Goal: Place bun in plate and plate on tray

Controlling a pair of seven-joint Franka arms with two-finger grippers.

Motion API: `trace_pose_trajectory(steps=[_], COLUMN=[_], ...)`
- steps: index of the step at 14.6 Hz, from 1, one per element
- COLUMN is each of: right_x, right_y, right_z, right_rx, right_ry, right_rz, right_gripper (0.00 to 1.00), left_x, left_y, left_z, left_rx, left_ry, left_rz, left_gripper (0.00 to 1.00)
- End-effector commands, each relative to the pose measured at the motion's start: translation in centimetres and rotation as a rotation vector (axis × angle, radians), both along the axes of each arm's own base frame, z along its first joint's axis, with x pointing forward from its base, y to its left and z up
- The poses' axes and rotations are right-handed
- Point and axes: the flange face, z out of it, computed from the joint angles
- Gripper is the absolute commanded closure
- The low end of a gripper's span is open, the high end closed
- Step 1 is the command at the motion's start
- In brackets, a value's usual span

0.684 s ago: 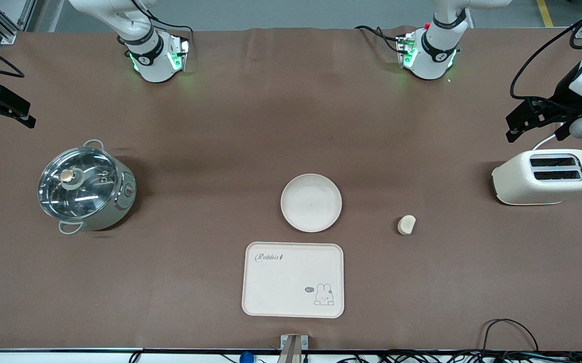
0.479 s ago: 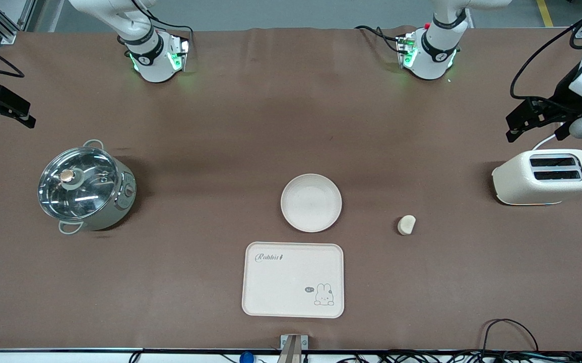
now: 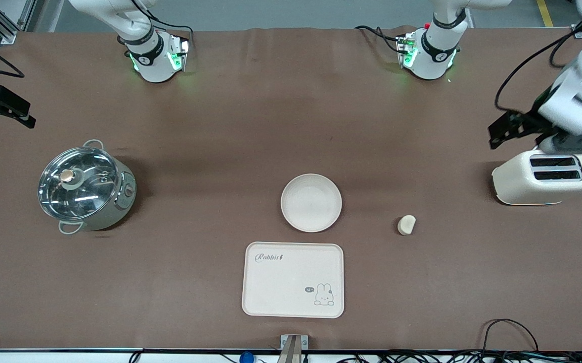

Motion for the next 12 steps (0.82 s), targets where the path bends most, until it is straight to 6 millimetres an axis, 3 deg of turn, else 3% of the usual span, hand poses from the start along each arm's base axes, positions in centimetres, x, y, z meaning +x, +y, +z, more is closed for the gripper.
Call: trace_pose_trajectory(steps=[1,2,4,5,7,10,12], right_x=[-0.1,0.6,2.7,4.2,7.1,10.1,10.8], right_y=[1.6,3.2,7.3,9.7,12.4,15.1,18.0], right_z=[0.1,-0.6,-3.1,-5.0,-9.5,-15.5,-19.5], right_rx=[0.013,0.015,0.011,0.015,0.091,0.161,0.234], right_ry=[-0.038,-0.039,-0.056,-0.062,-0.058,-0.04,0.019], right_rz=[0.027,0.049,0.079,0.06,0.029,0.009,-0.011], right_gripper=[0.0,0.0,0.0,0.0,0.0,0.0,0.0], left_x=[5.4,6.7,8.2,8.6,9.1,9.2,8.7], left_y=[-2.2,-3.1,-5.0,-5.8,-7.2,-7.7,-7.8], left_z=[-11.4,-15.1,-20.6,-23.5,-28.7,-34.1,-36.0], left_rx=[-0.003,-0.007,-0.023,-0.033,-0.049,-0.059,-0.058], left_ry=[0.042,0.039,0.02,0.027,0.022,0.023,0.049], left_rz=[-0.06,-0.103,-0.225,-0.238,-0.261,-0.271,-0.273], left_gripper=[0.0,0.0,0.0,0.0,0.0,0.0,0.02])
